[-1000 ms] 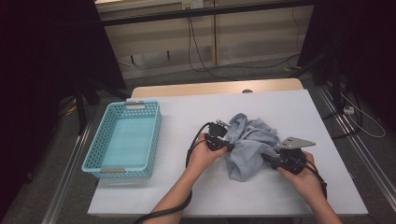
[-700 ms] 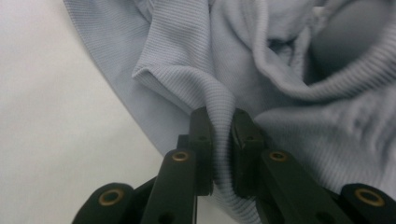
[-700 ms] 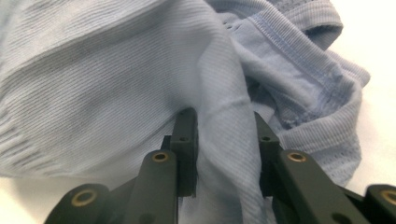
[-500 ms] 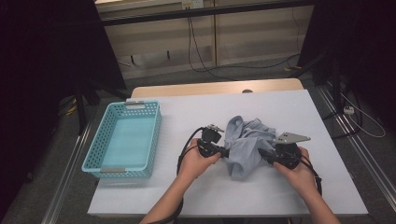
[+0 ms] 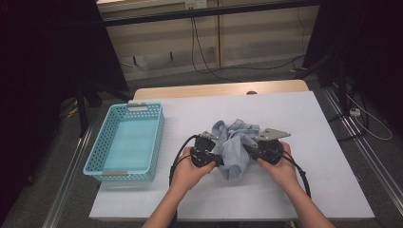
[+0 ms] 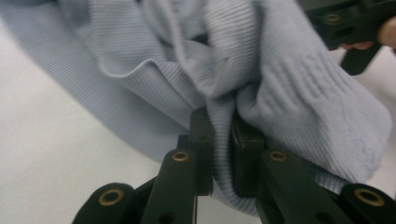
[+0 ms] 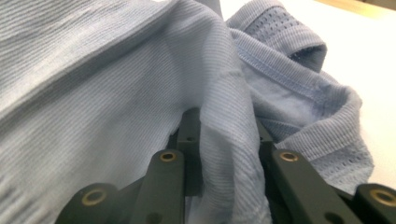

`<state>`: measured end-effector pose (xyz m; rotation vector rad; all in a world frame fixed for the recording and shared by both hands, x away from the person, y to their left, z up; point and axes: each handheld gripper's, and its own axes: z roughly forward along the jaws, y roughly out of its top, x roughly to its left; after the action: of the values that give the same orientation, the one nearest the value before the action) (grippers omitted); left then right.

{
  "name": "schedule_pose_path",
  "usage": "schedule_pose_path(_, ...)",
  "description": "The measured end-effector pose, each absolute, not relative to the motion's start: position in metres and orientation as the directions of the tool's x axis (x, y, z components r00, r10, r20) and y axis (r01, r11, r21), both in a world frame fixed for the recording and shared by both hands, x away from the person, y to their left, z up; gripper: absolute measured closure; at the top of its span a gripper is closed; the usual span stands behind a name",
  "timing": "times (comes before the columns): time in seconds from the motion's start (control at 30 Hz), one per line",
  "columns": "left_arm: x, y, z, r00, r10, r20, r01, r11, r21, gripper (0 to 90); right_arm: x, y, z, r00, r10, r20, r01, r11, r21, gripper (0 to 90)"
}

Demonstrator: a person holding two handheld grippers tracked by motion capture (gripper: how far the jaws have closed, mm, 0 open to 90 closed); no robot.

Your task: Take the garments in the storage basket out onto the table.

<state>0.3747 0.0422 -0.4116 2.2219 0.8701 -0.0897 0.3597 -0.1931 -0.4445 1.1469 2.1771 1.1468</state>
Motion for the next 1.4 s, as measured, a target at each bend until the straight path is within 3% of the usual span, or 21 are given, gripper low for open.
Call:
schedule_pose_path(0.17,0.373,0.042,-0.413,0.760,0.554,-0.340,0.626,-0.486,0.609,81.4,0.361,-0.188,-0.442,-0.588,0.808,0.030,0.475,0.315,0.821,71.4)
schedule_pose_path(0.37,0.374,0.035,-0.418,0.771,0.538,-0.341,0.619,-0.506,0.600,81.4,0.355,-0.208,-0.434,-0.551,0.833,0.054,0.527,0.297,0.796,44.4)
schedule_pose_path(0.57,0.377,0.028,-0.420,0.783,0.517,-0.345,0.608,-0.520,0.600,80.9,0.344,-0.240,-0.432,-0.515,0.851,0.100,0.575,0.257,0.777,31.4)
schedule_pose_path(1.0,0.383,0.027,-0.428,0.778,0.523,-0.349,0.618,-0.533,0.578,80.4,0.337,-0.273,-0.426,-0.478,0.866,0.150,0.597,0.195,0.778,27.4)
schedule_pose_path(1.4,0.389,0.045,-0.429,0.747,0.586,-0.314,0.641,-0.509,0.575,80.2,0.338,-0.280,-0.428,-0.474,0.860,0.189,0.619,0.174,0.766,22.4)
